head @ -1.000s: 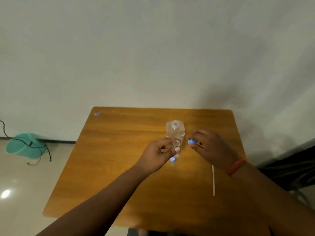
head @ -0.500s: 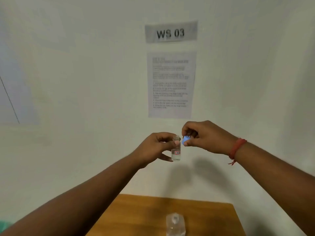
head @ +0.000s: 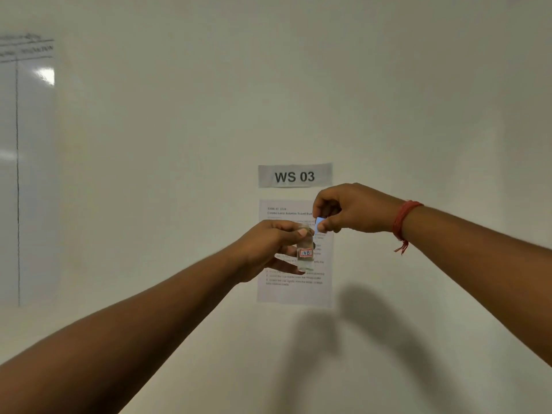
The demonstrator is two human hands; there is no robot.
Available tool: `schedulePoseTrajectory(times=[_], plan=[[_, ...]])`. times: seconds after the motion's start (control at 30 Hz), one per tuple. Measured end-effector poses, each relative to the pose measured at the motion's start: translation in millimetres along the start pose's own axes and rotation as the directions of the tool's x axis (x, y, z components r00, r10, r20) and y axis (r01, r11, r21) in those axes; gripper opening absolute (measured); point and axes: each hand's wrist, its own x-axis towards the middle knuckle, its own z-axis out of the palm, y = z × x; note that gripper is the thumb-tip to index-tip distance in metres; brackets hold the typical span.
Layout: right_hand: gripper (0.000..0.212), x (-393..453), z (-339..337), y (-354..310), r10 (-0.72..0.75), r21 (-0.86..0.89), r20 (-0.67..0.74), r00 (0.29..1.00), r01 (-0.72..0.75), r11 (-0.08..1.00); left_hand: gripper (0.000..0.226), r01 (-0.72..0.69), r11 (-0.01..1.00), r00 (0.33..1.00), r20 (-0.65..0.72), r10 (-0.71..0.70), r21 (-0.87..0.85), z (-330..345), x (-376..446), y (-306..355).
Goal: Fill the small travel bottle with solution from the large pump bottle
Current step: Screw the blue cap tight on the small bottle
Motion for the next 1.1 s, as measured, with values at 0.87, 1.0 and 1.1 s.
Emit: schedulePoseTrajectory(times=[0.87, 1.0, 1.1], plan=[[0.022, 16, -34, -29, -0.121, -0.056, 0.097, 0.988, 0.127, 0.99, 0.025, -0.022, 0.996, 1.0, -0.001, 0.022, 0.081, 5, 7, 24], [0.021, 16, -32, -28, -0.129, -0.077, 0.099, 0.987, 0.136, 0.988, 0.025, -0.023, 0.997, 1.0, 0.002, 0.022, 0.075, 6, 7, 23], [0.021, 15, -31, -27, -0.131, -0.068, 0.1, 0.986, 0.138, 0.988, 0.025, -0.024, 0.997, 1.0, 0.013, 0.023, 0.069, 6, 7, 22]])
